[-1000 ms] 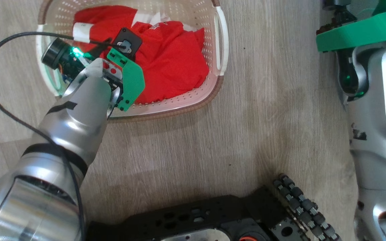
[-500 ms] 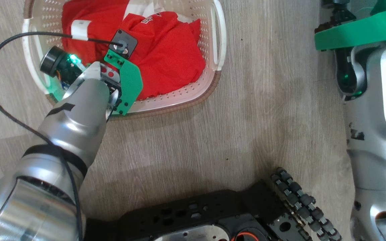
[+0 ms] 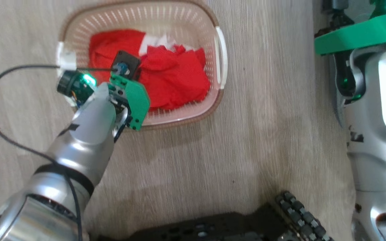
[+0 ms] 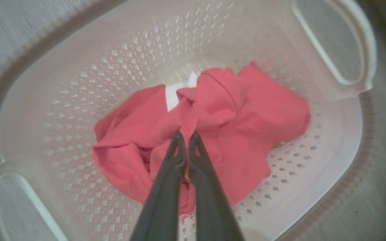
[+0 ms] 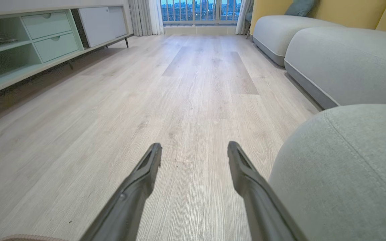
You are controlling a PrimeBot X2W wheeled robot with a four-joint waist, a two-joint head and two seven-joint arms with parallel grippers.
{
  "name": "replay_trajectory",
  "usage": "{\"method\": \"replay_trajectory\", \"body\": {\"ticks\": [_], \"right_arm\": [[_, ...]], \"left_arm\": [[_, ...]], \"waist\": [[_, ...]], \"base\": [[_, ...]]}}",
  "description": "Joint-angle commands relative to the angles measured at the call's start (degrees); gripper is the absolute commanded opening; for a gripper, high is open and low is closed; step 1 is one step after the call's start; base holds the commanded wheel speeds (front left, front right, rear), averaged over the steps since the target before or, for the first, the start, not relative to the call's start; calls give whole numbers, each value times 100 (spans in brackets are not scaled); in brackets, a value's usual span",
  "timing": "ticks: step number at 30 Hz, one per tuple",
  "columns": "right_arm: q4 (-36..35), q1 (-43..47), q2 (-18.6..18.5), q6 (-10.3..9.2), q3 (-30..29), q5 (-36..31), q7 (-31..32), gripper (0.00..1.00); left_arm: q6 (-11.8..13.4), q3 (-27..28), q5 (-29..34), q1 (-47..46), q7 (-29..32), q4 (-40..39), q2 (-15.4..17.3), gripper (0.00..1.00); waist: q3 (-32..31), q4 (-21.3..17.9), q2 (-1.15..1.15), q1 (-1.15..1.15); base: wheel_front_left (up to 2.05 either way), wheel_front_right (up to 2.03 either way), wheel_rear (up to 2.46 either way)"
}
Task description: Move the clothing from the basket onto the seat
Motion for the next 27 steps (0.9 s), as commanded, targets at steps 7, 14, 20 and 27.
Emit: {"method": "replay_trajectory", "body": {"ticks": [7,14,20,27], "right_arm": [[81,511,-84,-1,107,74,-37,100],[327,771,-120,-1,232,100,-37,100],[562,1087,-153,-1,379,153,-37,100],[814,1495,-148,-1,585,213,-37,100]], "left_arm": [[-94,23,-492,439,-499,-337,101,0],[-65,189,-971,654,-638,-666,100,0],[37,418,-993,911,-644,-1306,100,0],[89,817,-791,1213,-645,-1868,135,0]], "waist": [[-976,283,0,0],[-1717,405,0,0],[-2375,502,0,0],[-3069,518,0,0]], "base": [[0,0,0],[0,0,0],[0,0,0],[0,0,0]]}}
